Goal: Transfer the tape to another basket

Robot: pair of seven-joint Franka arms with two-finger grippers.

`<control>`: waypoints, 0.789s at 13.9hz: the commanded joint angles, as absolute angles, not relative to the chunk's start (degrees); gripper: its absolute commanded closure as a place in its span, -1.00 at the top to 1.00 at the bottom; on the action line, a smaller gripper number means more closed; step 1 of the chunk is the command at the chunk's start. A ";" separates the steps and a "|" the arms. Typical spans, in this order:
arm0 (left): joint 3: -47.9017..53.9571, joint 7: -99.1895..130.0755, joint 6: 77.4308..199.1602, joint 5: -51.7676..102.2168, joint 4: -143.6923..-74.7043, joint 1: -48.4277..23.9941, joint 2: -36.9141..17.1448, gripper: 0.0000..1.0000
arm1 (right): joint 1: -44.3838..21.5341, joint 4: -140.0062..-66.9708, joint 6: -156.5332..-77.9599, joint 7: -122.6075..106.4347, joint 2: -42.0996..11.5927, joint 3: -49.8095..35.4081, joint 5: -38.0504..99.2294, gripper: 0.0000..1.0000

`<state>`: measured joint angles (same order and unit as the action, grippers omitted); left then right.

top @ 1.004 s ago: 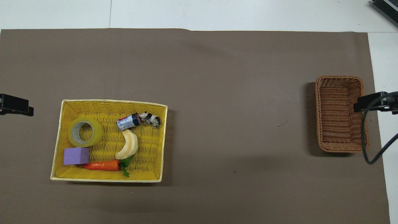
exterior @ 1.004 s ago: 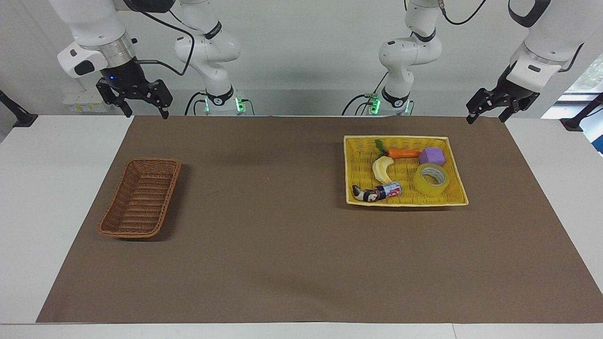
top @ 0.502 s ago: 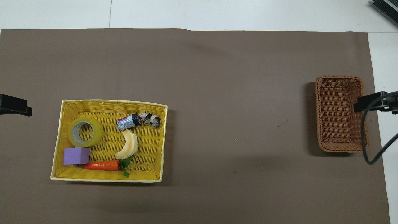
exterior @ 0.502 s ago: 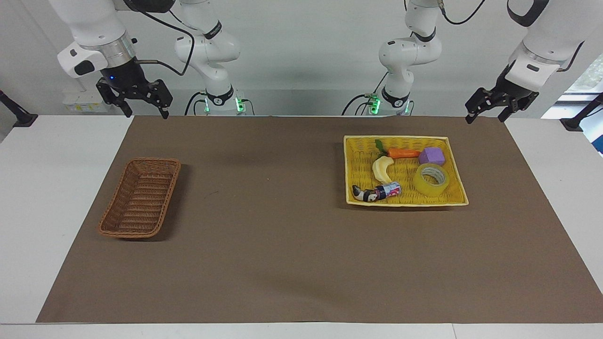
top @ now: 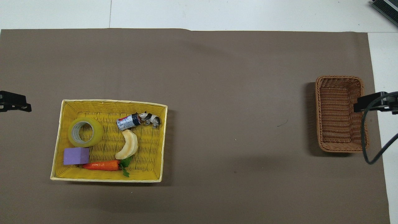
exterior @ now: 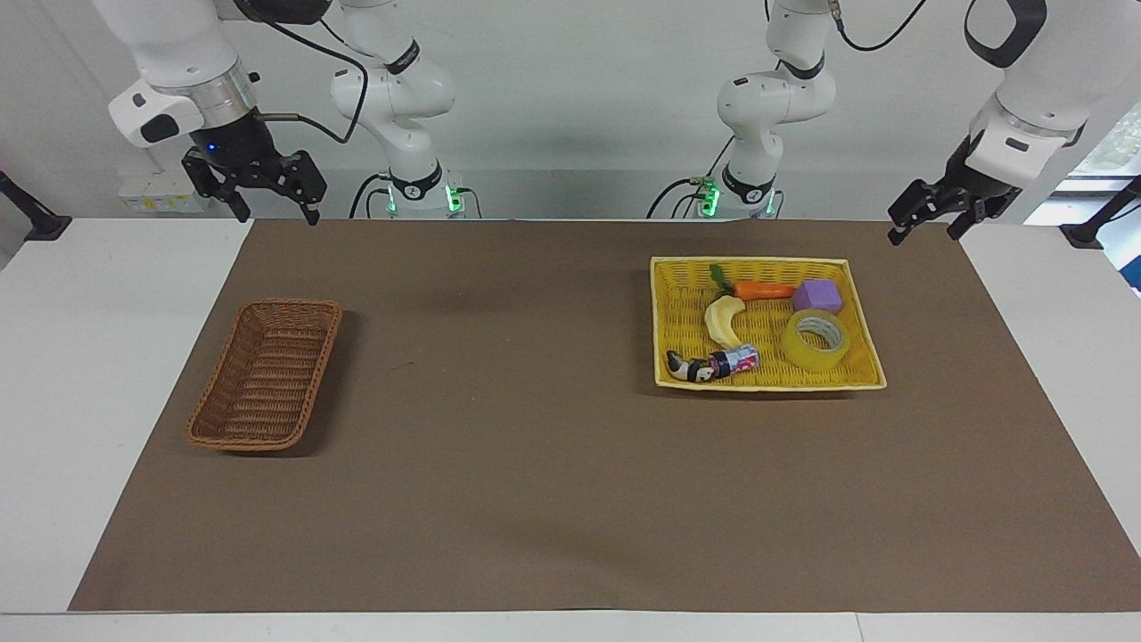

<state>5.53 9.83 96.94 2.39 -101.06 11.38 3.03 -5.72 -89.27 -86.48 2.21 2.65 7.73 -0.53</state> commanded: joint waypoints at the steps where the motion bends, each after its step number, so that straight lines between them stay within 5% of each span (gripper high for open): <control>1: 6.06 19.31 99.49 3.16 -104.76 11.17 4.13 1.00 | -5.10 -90.26 -86.31 1.49 3.78 7.38 0.79 1.00; 11: 6.06 23.47 111.97 3.25 -112.85 11.86 -4.47 1.00 | -5.10 -90.26 -86.22 1.49 3.78 7.38 0.79 1.00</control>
<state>6.01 22.89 109.32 2.43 -111.57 11.48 -2.65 -5.72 -89.27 -86.48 2.21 2.65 7.73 -0.53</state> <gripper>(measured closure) 0.000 0.000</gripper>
